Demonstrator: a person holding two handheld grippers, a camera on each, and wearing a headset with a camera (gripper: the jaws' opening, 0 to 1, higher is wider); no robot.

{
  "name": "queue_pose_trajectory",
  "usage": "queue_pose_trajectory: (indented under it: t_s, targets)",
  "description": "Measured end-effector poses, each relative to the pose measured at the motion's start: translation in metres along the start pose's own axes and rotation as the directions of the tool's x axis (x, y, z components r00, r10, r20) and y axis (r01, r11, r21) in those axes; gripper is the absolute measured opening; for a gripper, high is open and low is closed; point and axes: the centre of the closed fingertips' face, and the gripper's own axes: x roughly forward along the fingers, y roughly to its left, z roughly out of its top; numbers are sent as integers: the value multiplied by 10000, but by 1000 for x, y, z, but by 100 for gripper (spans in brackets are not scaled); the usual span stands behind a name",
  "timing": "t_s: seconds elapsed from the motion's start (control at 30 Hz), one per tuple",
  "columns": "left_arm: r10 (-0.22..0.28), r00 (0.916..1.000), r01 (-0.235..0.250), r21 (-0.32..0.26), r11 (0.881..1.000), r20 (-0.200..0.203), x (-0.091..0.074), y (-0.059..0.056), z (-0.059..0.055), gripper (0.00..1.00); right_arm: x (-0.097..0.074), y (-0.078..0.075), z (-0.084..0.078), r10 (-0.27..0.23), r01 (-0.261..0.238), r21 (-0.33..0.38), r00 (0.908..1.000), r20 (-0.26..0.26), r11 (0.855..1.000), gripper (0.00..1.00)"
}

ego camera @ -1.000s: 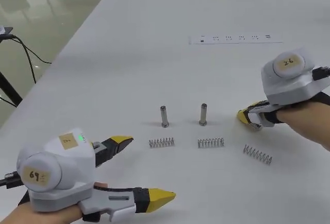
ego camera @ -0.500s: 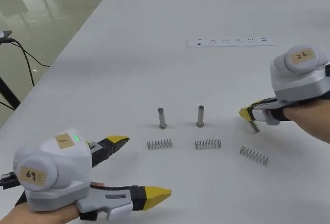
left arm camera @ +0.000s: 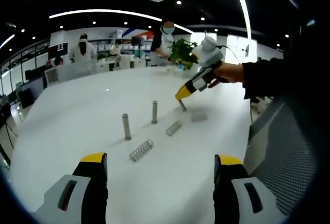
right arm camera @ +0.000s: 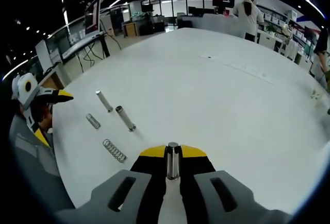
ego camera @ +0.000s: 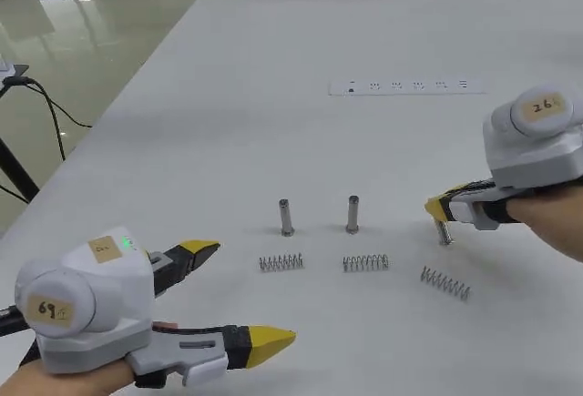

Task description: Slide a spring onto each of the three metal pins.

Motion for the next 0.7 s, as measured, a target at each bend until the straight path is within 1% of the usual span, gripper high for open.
queue_pose_trajectory:
  t_s: [0.33,0.7]
  targets:
    - [39,10000,-39,128,9999,17,-4,-3,2,81,-6,-1,1,-80,81,-51,9999,136,10000,5]
    - [15,10000,-14,178,9998,-34,-5,-4,2,81,-8,-1,0,-85,86,-82,9999,138,9999,5]
